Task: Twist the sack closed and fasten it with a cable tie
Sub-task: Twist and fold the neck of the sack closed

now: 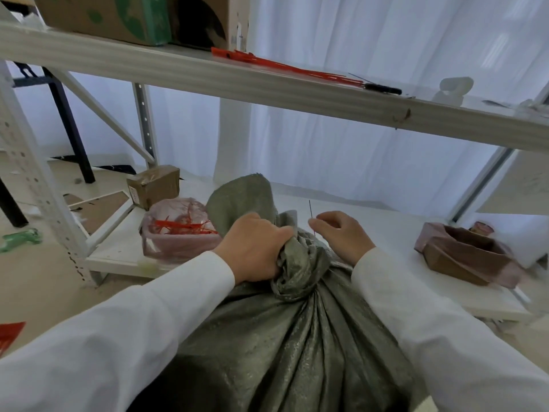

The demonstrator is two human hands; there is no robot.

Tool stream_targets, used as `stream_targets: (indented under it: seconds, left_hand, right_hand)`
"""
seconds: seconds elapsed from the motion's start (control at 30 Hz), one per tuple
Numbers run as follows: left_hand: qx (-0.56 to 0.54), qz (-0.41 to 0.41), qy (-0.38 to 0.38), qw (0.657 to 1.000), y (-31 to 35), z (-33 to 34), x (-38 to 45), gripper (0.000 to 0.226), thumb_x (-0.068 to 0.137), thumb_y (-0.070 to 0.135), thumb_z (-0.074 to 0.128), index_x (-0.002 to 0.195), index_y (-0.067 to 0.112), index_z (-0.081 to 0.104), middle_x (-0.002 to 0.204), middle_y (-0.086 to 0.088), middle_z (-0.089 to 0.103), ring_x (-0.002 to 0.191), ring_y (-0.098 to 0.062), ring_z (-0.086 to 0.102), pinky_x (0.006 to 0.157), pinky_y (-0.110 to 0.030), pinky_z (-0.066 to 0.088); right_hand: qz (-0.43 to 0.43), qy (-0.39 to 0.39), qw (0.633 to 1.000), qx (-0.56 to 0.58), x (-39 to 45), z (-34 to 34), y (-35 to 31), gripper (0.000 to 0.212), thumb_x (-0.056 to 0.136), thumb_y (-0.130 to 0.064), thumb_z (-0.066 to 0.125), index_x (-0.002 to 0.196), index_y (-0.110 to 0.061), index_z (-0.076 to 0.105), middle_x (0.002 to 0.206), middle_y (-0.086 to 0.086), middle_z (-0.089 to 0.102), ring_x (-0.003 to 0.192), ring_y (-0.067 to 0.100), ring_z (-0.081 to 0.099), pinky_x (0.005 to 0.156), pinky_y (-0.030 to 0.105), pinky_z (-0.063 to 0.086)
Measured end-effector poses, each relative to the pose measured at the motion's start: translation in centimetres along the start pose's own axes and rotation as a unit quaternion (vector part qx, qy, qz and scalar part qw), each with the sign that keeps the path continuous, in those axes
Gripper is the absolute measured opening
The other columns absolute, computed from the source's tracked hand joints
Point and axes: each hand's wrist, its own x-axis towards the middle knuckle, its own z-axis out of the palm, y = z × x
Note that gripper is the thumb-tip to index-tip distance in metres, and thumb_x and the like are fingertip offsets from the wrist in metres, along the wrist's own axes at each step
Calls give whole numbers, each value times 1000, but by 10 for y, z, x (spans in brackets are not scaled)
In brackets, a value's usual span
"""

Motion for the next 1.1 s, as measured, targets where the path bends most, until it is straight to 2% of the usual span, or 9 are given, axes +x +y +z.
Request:
stream_targets:
  seconds: [0.1, 0.27, 0.43, 0.53, 0.6, 0.7, 0.87, 1.0, 1.1]
  left_hand:
    - [21, -41, -39, 998, 1, 2, 4, 21, 84, 35, 45, 96, 21, 57, 84, 2, 67, 78, -22, 62, 71, -30, 38]
    - [18, -104, -126, 986, 4, 1, 13, 20, 85, 32, 45, 71, 19, 50, 67, 4, 53, 61, -17, 51, 57, -30, 38]
    - [-72, -74, -19, 994, -4, 7, 6, 33, 79, 35, 54, 108, 20, 50, 101, 1, 61, 95, -22, 59, 86, -35, 44]
    - [-15, 12, 88, 996, -8, 15, 3, 72, 67, 30, 68, 134, 18, 42, 124, -4, 56, 115, -25, 53, 103, -40, 35]
    - [16, 74, 101, 992, -11, 13, 4, 79, 66, 33, 69, 137, 19, 37, 128, -3, 55, 118, -24, 53, 106, -39, 32]
    - [-70, 82, -9, 994, -15, 6, 5, 92, 70, 34, 67, 147, 26, 17, 142, 2, 43, 128, -18, 44, 107, -29, 24]
    - [-87, 17, -141, 986, -9, 7, 12, 126, 56, 42, 76, 146, 35, -12, 134, -2, 50, 114, -21, 50, 97, -31, 39]
    - [-213, -34, -209, 954, -5, 14, 11, 122, 54, 35, 80, 144, 44, -3, 131, -2, 51, 116, -20, 49, 94, -27, 37]
    - [-269, -45, -223, 936, -3, 12, 11, 108, 57, 27, 80, 142, 44, 16, 126, 6, 54, 113, -14, 51, 97, -29, 38]
  right_hand:
    - [7, -123, 991, -58, -15, -1, -7, 54, 69, -66, 60, 98, -21, 63, 95, -4, 64, 86, 9, 59, 84, 31, 48]
    - [-33, -225, 968, -106, -31, 25, -8, 84, 42, -70, 75, 115, -31, 59, 112, -9, 66, 104, 11, 61, 97, 34, 47]
    - [-32, -146, 989, -6, -36, 18, -5, 34, 77, -25, 70, 110, -19, 64, 107, 2, 68, 101, 18, 62, 94, 31, 47]
    - [27, -155, 986, 60, -31, 11, -2, 29, 79, -13, 67, 107, -11, 62, 97, 4, 68, 94, 19, 63, 80, 20, 49]
    - [68, -158, 980, 98, -28, 7, 1, 44, 67, -11, 71, 109, -3, 61, 98, 11, 67, 94, 25, 62, 85, 29, 49]
    - [118, -141, 964, 192, -27, 6, 7, 45, 47, -7, 59, 92, 1, 63, 83, 17, 64, 81, 30, 60, 78, 36, 48]
    - [144, -123, 950, 249, -24, 13, 25, 64, 32, -4, 55, 94, 6, 59, 85, 18, 60, 82, 33, 58, 72, 35, 46]
    - [156, -178, 930, 281, -28, 8, 31, 32, 38, -2, 50, 68, -1, 64, 67, 12, 61, 68, 27, 57, 66, 29, 45]
    - [159, -204, 931, 258, -29, 8, 33, 61, 32, -13, 59, 89, 7, 58, 86, 16, 57, 83, 28, 52, 78, 34, 41]
